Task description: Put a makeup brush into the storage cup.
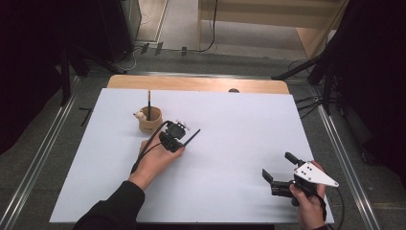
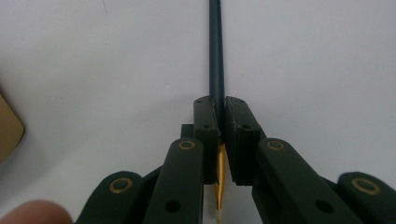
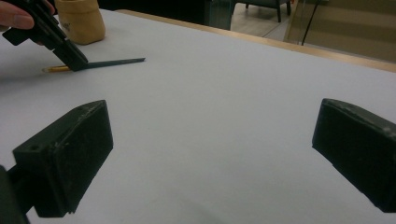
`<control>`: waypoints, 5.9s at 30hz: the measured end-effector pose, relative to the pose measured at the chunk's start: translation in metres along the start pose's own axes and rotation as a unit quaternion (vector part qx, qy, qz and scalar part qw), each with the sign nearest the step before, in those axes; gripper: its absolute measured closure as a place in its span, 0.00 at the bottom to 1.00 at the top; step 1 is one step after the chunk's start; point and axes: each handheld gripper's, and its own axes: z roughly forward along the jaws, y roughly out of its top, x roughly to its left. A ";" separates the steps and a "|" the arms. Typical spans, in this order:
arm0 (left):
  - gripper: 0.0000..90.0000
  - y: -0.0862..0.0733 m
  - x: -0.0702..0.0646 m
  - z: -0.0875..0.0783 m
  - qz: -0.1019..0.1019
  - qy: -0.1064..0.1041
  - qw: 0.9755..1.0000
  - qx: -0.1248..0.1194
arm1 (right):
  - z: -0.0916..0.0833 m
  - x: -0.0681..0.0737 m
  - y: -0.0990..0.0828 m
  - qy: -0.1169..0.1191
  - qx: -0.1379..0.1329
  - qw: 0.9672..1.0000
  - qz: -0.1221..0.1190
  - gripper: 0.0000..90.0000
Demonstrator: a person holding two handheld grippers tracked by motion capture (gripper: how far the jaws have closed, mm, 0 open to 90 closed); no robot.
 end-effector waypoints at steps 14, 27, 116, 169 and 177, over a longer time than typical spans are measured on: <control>0.94 -0.007 0.011 -0.014 -0.025 -0.030 0.998 -0.042 | 0.000 0.000 0.000 0.000 0.000 1.000 0.000 0.00; 0.94 -0.023 0.017 -0.035 -0.043 -0.052 0.993 -0.096 | 0.001 0.003 0.001 0.002 0.001 1.000 -0.002 0.00; 0.94 -0.087 0.002 -0.061 -0.048 -0.164 0.926 -0.336 | 0.093 0.116 0.089 0.169 -0.011 0.986 0.000 0.00; 0.94 -0.086 -0.012 -0.059 -0.029 -0.171 0.918 -0.356 | 0.151 0.153 0.106 0.152 0.020 0.973 0.173 0.85; 1.00 -0.087 -0.019 -0.061 -0.014 -0.157 0.916 -0.369 | 0.149 0.155 0.108 0.163 0.007 0.973 0.162 0.94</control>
